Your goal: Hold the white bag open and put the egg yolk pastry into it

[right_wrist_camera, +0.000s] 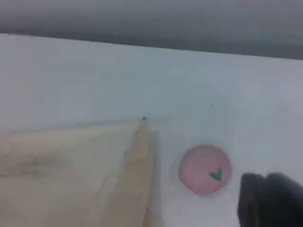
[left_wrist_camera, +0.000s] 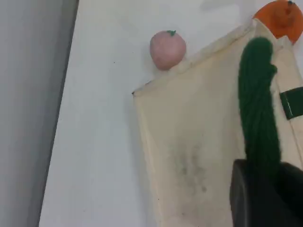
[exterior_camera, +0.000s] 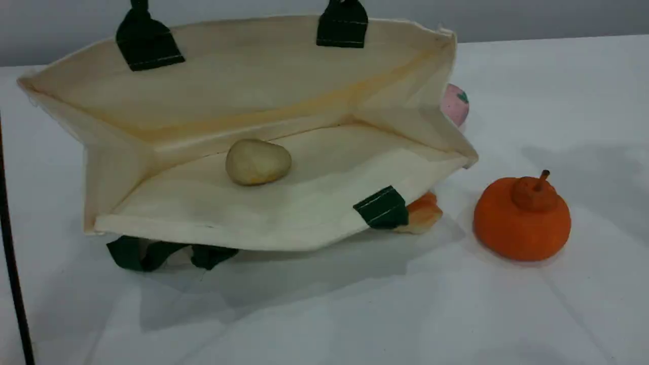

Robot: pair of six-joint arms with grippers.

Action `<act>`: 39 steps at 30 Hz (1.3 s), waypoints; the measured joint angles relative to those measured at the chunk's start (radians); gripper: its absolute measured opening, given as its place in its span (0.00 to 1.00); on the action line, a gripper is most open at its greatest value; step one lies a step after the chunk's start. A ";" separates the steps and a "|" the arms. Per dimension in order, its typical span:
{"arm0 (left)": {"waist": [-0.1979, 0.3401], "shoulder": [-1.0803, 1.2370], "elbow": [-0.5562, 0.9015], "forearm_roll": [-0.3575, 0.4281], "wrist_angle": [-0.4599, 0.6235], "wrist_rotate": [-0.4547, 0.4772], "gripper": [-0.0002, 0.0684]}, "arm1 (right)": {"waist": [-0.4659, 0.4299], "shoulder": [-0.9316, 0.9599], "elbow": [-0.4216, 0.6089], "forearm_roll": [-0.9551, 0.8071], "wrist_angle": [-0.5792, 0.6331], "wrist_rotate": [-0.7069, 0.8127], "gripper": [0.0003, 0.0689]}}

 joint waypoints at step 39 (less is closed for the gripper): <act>0.000 -0.011 -0.001 -0.056 -0.001 -0.210 0.65 | 0.001 -0.011 -0.006 -0.002 -0.045 -0.011 0.73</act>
